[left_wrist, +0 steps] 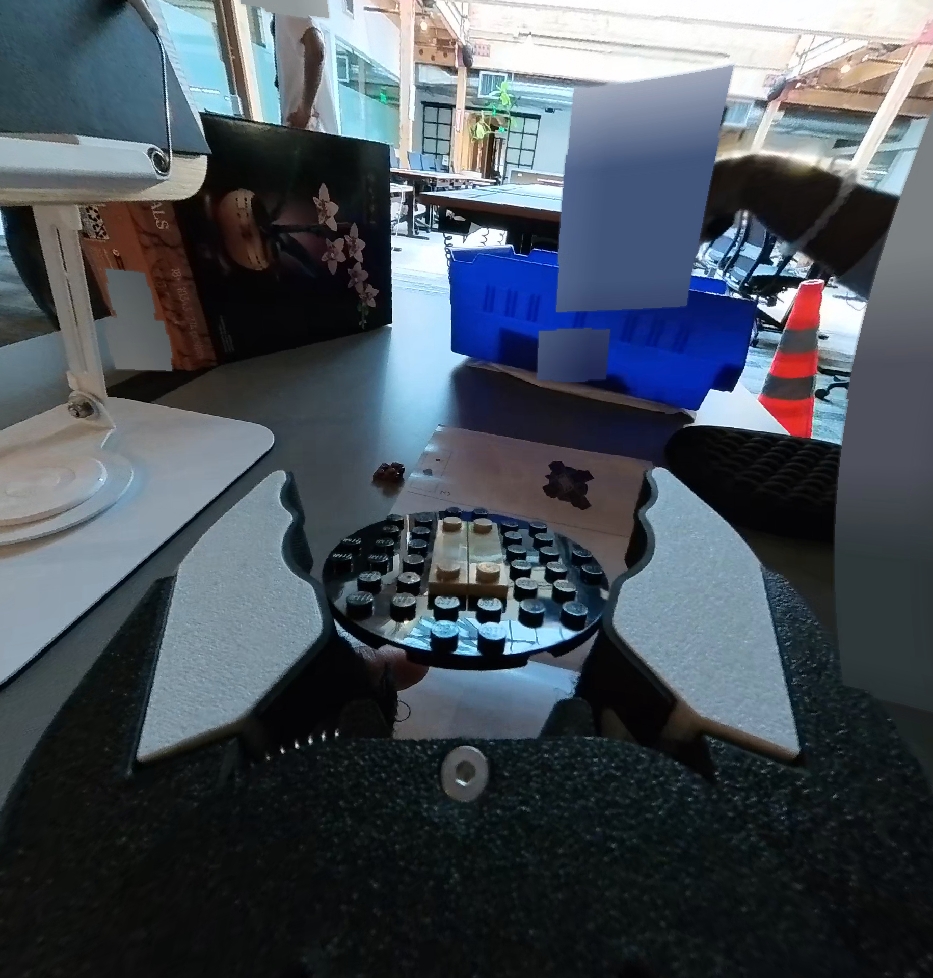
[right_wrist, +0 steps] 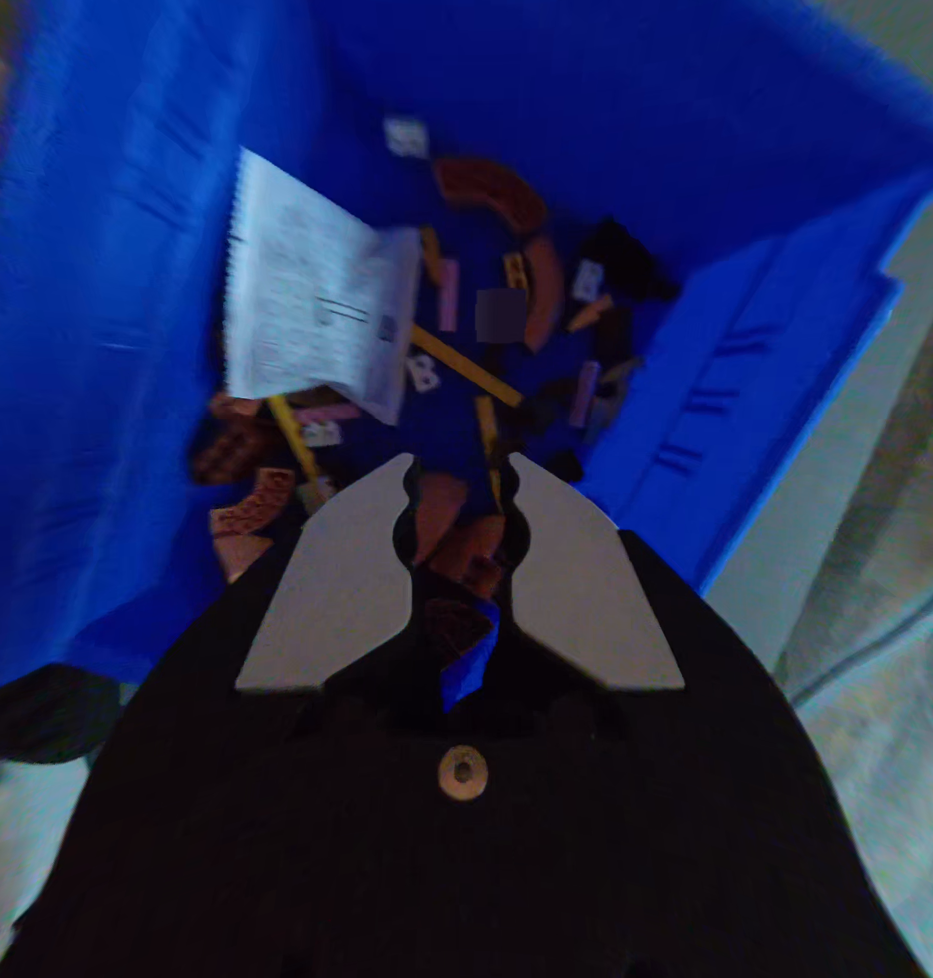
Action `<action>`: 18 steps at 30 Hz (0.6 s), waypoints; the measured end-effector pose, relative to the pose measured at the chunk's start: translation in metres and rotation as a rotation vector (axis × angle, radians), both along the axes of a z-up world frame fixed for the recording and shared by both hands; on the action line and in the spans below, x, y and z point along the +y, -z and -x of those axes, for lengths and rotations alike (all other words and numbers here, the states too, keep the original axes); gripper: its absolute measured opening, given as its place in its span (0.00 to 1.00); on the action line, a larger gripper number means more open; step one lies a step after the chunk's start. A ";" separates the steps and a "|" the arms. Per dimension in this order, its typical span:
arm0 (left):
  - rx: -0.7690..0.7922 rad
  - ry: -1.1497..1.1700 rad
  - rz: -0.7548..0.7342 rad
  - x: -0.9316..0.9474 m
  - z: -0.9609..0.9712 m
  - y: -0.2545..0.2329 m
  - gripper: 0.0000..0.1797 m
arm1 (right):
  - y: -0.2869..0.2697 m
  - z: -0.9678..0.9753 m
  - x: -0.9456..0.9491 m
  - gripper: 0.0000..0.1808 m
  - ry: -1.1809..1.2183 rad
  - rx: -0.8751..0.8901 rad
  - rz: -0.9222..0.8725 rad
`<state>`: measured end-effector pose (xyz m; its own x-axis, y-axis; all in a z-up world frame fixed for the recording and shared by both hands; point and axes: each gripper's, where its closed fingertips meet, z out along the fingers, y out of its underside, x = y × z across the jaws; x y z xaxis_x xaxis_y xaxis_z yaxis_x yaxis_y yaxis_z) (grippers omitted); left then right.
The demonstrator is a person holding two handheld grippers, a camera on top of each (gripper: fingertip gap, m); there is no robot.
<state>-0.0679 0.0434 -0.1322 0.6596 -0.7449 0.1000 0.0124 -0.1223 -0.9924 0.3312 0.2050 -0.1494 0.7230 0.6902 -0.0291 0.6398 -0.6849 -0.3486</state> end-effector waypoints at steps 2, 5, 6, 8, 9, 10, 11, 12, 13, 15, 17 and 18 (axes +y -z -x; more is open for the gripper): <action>-0.001 0.000 -0.001 0.000 0.000 0.000 0.65 | 0.016 -0.005 0.004 0.17 0.046 -0.055 0.031; -0.004 -0.004 -0.004 0.000 0.000 0.000 0.65 | 0.037 -0.011 0.007 0.23 0.094 -0.120 0.097; -0.004 -0.005 -0.005 0.000 0.000 -0.001 0.65 | 0.042 -0.014 0.010 0.23 0.102 -0.150 0.091; -0.004 -0.004 -0.004 0.000 0.001 -0.001 0.65 | 0.050 -0.018 0.011 0.22 0.112 -0.185 0.121; -0.004 -0.002 -0.003 0.000 0.000 -0.001 0.65 | 0.053 -0.020 0.012 0.22 0.119 -0.197 0.132; -0.004 -0.001 -0.002 0.000 0.000 0.000 0.65 | 0.056 -0.023 0.013 0.22 0.125 -0.218 0.136; -0.005 0.000 -0.002 0.000 0.000 0.000 0.65 | 0.058 -0.025 0.014 0.22 0.129 -0.233 0.144; -0.005 0.000 -0.001 0.000 0.000 0.000 0.65 | 0.060 -0.024 0.013 0.22 0.129 -0.230 0.154; -0.005 0.001 -0.001 0.000 0.000 0.000 0.65 | 0.062 -0.023 0.012 0.22 0.121 -0.236 0.164; -0.005 0.001 -0.001 0.000 0.000 0.000 0.65 | 0.066 -0.028 0.011 0.21 0.112 -0.286 0.174; -0.005 0.000 -0.002 0.000 0.000 0.000 0.65 | 0.065 -0.032 0.015 0.10 0.102 -0.322 0.149; -0.006 -0.001 -0.002 0.000 0.000 -0.001 0.65 | 0.065 -0.029 0.013 0.08 0.097 -0.304 0.166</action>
<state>-0.0680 0.0430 -0.1317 0.6595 -0.7447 0.1024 0.0183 -0.1203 -0.9926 0.3605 0.2178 -0.2147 0.7775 0.6223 0.0914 0.6268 -0.7786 -0.0310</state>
